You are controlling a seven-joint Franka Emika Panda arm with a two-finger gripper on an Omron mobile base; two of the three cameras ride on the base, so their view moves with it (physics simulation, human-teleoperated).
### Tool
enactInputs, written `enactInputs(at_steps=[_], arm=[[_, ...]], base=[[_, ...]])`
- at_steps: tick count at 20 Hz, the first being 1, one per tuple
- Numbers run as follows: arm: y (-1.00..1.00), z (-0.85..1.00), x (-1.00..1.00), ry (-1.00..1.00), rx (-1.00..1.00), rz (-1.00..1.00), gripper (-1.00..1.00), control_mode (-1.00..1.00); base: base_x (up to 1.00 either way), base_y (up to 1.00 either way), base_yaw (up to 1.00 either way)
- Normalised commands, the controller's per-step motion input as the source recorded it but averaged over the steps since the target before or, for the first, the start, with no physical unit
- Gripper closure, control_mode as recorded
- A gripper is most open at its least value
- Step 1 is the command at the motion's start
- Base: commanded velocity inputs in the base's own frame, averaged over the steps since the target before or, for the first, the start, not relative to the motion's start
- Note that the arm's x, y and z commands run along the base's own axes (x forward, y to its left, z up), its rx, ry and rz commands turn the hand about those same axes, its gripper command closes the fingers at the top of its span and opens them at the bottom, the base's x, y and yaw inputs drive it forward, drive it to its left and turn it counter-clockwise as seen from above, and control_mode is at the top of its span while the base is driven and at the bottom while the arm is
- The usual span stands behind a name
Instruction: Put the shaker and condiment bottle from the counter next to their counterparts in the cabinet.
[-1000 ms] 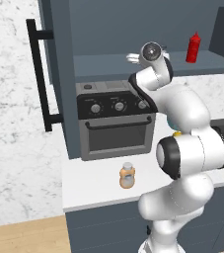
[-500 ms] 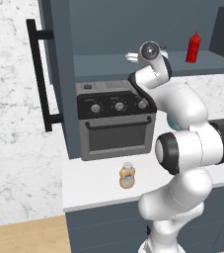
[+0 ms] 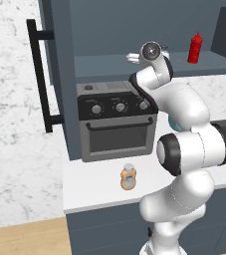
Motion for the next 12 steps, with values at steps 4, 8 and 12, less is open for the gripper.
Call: enactInputs(at_steps=[4, 8, 12], arm=[[-0.05, -0.06, 0.0, -0.02, 0.0, 0.0, -1.0, -1.0], [-0.01, -0.08, 0.0, -0.01, 0.0, 0.0, -1.0, -1.0], [0.0, -0.01, 0.0, -0.01, 0.0, 0.0, -1.0, -1.0]], base=[[0.0, 0.0, 0.0], [0.0, 0.0, 0.0], [0.0, 0.0, 0.0]])
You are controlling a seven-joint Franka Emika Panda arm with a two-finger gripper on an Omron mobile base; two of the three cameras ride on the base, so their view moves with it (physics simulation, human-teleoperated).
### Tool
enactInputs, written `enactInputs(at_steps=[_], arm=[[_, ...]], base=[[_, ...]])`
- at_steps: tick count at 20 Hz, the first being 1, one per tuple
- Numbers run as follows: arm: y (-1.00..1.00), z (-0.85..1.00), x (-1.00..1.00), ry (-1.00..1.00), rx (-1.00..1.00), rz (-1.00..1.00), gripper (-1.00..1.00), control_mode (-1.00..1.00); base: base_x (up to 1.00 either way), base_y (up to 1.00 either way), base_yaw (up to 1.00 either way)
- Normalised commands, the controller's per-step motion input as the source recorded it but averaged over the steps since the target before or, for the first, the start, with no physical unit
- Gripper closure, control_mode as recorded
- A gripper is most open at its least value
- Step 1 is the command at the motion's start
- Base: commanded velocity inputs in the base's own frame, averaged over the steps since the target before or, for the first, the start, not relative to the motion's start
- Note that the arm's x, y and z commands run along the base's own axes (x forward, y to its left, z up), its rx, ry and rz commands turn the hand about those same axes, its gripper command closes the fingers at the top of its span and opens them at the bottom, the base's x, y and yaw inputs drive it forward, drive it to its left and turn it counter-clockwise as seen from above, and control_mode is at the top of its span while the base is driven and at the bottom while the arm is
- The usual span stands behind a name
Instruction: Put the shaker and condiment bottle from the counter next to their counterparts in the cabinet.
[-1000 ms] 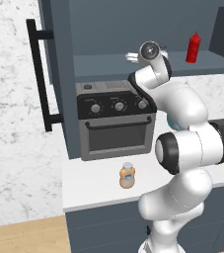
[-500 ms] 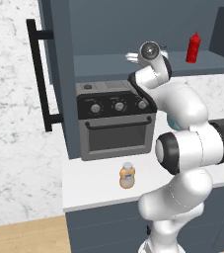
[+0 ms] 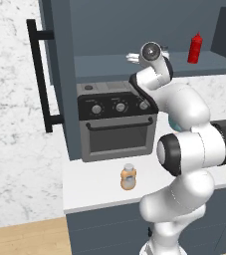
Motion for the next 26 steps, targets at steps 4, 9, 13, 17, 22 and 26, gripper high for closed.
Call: enactInputs(at_steps=[4, 9, 13, 17, 22, 26], arm=[[0.0, 0.0, -0.35, 0.0, 0.04, 0.0, -1.0, -1.0], [0.0, 0.0, -0.87, 0.0, 0.05, 0.0, -1.0, -1.0], [0.0, 0.0, -0.95, 0.0, 0.05, 0.0, -1.0, -1.0], [0.0, 0.0, -0.99, -0.04, 0.03, 0.0, -1.0, -1.0], [0.0, 0.0, -1.0, -0.14, 0.0, 0.0, -1.0, -1.0], [-0.1, 0.0, -1.0, -0.12, 0.0, 0.0, -1.0, -1.0]], base=[[0.0, 0.0, 0.0], [0.0, 0.0, 0.0], [0.0, 0.0, 0.0], [0.0, 0.0, 0.0], [0.0, 0.0, 0.0], [0.0, 0.0, 0.0]])
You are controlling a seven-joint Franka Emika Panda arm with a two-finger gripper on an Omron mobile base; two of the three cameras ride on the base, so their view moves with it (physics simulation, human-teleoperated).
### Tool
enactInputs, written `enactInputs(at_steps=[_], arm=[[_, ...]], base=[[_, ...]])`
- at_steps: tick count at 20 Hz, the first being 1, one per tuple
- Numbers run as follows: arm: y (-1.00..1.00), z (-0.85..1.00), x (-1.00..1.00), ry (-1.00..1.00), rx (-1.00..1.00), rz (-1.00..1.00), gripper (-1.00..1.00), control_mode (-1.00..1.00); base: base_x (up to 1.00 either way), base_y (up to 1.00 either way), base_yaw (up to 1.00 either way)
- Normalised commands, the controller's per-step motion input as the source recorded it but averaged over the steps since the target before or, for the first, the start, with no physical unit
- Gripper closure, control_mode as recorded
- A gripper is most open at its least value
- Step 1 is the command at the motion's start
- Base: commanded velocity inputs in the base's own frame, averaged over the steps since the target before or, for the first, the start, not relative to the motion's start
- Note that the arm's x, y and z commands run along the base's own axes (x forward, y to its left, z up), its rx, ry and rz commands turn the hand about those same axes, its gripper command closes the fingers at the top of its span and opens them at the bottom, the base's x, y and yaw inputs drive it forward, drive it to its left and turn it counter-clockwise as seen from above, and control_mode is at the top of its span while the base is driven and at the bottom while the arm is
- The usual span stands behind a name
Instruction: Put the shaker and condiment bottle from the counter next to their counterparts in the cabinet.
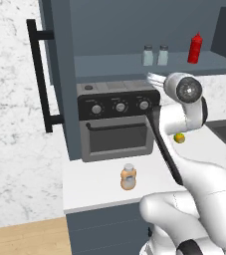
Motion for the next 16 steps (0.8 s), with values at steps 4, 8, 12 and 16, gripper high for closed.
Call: enactInputs(at_steps=[4, 8, 12, 16], arm=[[-0.29, -0.02, -0.99, -0.02, 0.0, 0.0, -1.0, -1.0], [-0.47, -0.09, -0.86, 0.0, 0.0, 0.01, -1.0, -1.0], [-0.33, -0.51, -0.8, 0.0, -0.05, 0.06, -1.0, -1.0], [-0.04, -0.97, -0.51, 0.0, -0.2, 0.11, -1.0, -1.0]], base=[[0.0, 0.0, 0.0], [0.0, 0.0, 0.0], [0.0, 0.0, 0.0], [0.0, 0.0, 0.0]])
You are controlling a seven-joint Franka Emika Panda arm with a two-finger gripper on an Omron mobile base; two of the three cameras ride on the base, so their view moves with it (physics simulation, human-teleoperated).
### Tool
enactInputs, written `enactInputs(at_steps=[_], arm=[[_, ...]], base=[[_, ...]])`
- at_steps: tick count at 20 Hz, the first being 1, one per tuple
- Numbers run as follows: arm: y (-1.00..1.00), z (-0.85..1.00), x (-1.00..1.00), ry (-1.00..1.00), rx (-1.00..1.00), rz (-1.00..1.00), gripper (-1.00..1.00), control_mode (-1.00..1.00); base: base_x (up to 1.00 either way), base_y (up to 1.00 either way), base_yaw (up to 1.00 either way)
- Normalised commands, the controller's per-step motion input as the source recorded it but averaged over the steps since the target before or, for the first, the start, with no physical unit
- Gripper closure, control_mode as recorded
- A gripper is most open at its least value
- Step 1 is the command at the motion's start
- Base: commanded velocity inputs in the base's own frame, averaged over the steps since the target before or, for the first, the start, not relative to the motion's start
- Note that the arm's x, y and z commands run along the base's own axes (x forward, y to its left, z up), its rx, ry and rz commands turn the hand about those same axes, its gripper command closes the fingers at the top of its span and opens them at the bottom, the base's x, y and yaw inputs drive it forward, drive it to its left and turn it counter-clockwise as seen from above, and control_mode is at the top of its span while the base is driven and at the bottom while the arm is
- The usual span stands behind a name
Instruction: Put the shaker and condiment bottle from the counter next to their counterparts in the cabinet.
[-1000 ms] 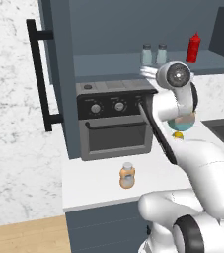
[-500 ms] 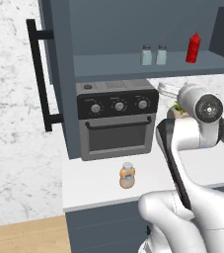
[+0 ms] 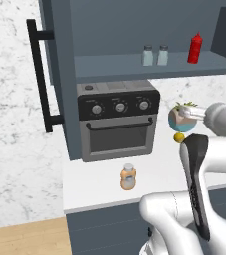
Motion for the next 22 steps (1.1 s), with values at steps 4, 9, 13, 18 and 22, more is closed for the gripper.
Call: enactInputs(at_steps=[4, 9, 13, 18, 22], arm=[[0.0, -1.0, -0.04, 0.0, -0.24, 0.14, -1.0, -1.0], [0.0, -1.0, 0.0, 0.0, -0.23, 0.18, -1.0, -1.0], [-0.02, -1.0, 0.13, 0.0, -0.19, 0.29, -1.0, -1.0], [-0.05, -1.0, 0.48, -0.01, -0.11, 0.36, -1.0, -1.0], [-0.08, -0.59, 0.51, 0.0, 0.0, 0.32, -1.0, -1.0]], base=[[0.0, 0.0, 0.0], [0.0, 0.0, 0.0], [0.0, 0.0, 0.0], [0.0, 0.0, 0.0], [0.0, 0.0, 0.0]])
